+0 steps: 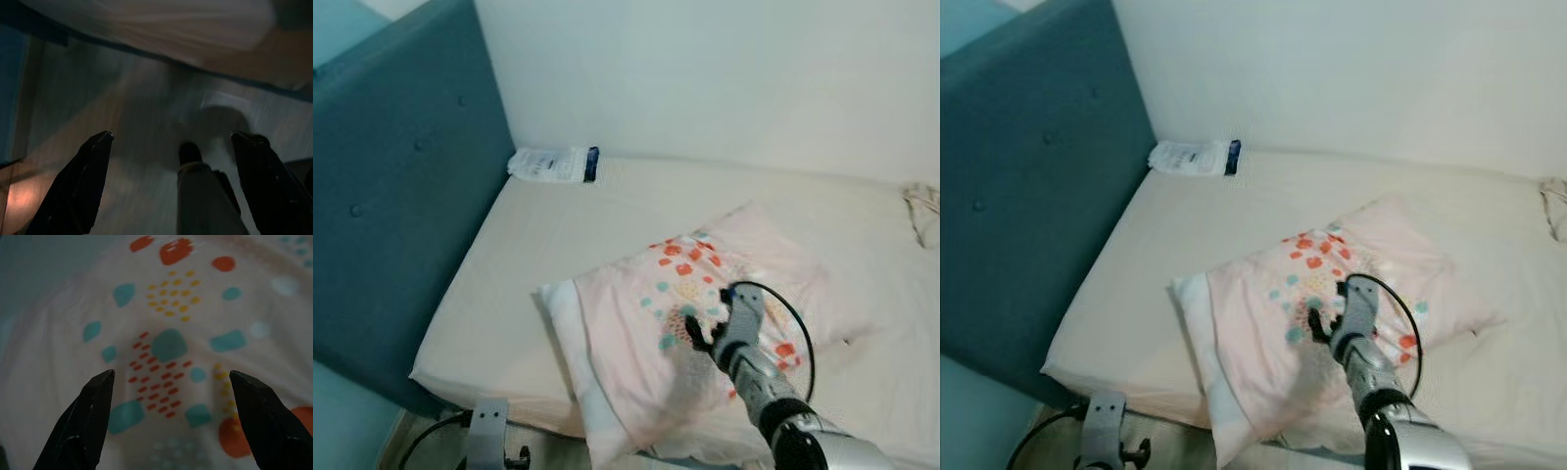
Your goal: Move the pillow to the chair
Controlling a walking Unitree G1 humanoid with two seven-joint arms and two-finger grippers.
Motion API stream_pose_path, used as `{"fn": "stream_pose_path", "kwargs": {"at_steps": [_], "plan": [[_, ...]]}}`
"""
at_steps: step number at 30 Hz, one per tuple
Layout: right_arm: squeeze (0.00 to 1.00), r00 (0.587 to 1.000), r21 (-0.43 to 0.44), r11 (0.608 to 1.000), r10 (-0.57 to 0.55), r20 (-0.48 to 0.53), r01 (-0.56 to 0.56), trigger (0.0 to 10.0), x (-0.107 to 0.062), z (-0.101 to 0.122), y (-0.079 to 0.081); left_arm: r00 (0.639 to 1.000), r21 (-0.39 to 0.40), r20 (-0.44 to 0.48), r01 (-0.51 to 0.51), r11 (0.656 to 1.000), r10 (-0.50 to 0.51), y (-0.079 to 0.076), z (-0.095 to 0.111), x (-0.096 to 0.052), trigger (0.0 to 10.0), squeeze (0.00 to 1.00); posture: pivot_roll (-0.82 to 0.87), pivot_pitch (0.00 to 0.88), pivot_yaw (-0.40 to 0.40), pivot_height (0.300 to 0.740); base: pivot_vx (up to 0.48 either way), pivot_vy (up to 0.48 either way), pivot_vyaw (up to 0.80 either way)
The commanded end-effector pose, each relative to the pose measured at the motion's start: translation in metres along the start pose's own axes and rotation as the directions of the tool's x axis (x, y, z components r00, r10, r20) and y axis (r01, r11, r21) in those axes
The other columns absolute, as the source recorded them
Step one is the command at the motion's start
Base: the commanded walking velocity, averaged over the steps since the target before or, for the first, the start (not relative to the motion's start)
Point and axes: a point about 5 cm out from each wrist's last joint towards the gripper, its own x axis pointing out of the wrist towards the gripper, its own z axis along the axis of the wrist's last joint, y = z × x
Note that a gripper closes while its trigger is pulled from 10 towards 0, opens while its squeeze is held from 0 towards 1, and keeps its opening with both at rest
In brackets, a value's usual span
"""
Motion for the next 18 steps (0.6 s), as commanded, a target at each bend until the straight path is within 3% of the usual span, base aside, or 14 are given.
{"fn": "stream_pose_path", "kwargs": {"at_steps": [1,18], "plan": [[0.0,0.999,0.008,1.0,-0.017,-0.037,0.017,10.0,-0.0036,-0.0112,-0.0055,0.999,0.0,-0.035,-0.005,1.0,0.005,0.0008,-0.0087,-0.0021,10.0,0.0,-0.13,0.082,-0.008,0.74,0.0,0.0,0.0],[0.0,0.999,0.008,1.0,-0.009,-0.038,0.009,10.0,-0.0031,-0.0114,-0.0031,0.999,-0.002,-0.037,-0.006,1.0,0.006,0.0015,-0.0101,-0.0026,10.0,0.0,-0.12,0.083,-0.009,0.74,0.0,0.0,0.0]]}}
